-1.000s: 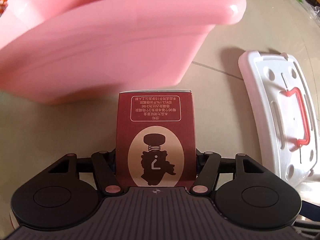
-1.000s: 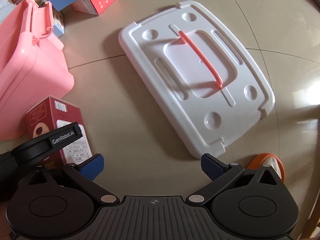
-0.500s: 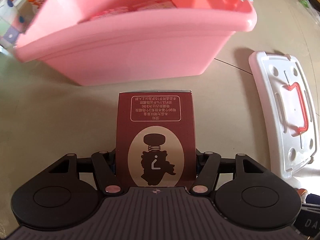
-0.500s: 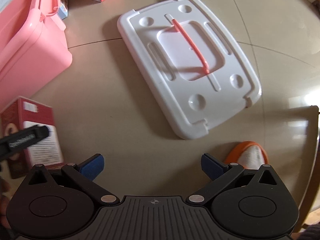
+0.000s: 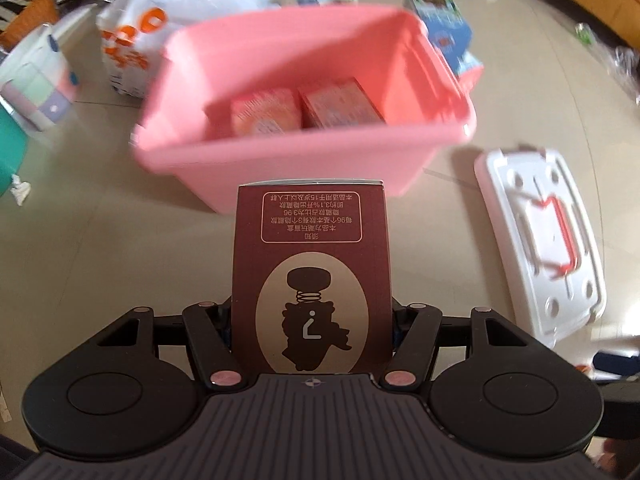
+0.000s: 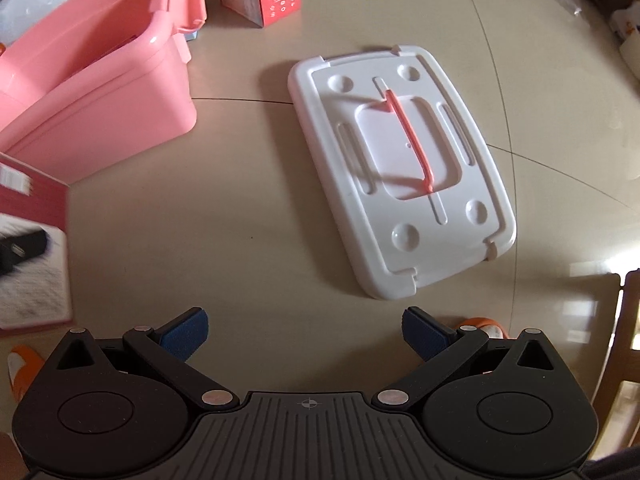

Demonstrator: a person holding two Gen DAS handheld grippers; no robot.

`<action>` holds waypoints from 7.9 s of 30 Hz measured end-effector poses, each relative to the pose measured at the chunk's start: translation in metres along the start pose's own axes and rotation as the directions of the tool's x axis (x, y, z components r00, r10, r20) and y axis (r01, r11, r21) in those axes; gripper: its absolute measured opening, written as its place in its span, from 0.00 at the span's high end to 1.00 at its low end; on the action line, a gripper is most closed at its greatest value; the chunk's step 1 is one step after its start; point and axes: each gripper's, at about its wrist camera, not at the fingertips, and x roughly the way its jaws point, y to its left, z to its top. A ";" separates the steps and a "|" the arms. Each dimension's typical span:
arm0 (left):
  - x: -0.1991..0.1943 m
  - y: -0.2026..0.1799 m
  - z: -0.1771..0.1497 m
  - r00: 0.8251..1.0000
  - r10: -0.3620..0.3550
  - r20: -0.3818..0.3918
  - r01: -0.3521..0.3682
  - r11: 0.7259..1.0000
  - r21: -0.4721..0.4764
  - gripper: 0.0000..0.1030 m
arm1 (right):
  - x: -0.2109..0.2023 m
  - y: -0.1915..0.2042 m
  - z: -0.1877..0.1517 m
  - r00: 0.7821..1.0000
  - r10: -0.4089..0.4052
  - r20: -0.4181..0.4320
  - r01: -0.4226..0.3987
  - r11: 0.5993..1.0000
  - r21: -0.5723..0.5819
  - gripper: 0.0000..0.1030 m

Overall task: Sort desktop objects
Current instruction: 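Lift the maroon box and carry it toward the pink bin with the left gripper, then lower the maroon box into the pink bin with the left gripper, then open the left gripper to release the maroon box and withdraw, then reach the right gripper to the white lid's pink handle and grasp it, then lift the white lid by its handle and carry it over the pink bin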

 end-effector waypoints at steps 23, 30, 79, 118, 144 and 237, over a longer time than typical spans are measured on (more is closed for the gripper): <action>-0.063 0.031 0.095 0.992 -0.004 0.126 0.017 0.994 -0.104 0.38 | -0.005 0.010 -0.003 1.000 0.003 -0.001 -0.003 0.999 -0.046 0.00; -0.054 0.033 0.133 0.990 0.002 0.138 0.017 0.991 -0.132 0.38 | 0.007 -0.004 -0.002 1.000 -0.006 -0.031 0.006 1.000 -0.006 0.00; 0.111 0.028 0.163 0.998 0.005 -0.055 -0.012 0.994 -0.112 0.38 | 0.062 0.026 0.013 0.987 -0.056 -0.151 0.039 0.993 -0.110 0.01; 0.039 0.036 0.164 0.997 0.048 0.066 -0.041 0.995 -0.095 0.17 | 0.039 0.026 0.016 0.996 -0.009 -0.083 0.000 0.995 -0.104 0.00; -0.020 -0.012 0.041 0.993 0.023 0.114 -0.034 0.995 0.093 0.10 | -0.029 -0.014 0.023 0.982 0.155 0.105 -0.150 0.987 -0.058 0.16; 0.057 -0.085 0.027 0.987 -0.072 -0.141 0.095 0.983 0.159 0.10 | 0.109 -0.114 0.129 0.995 0.069 -0.073 -0.088 0.948 -0.307 0.95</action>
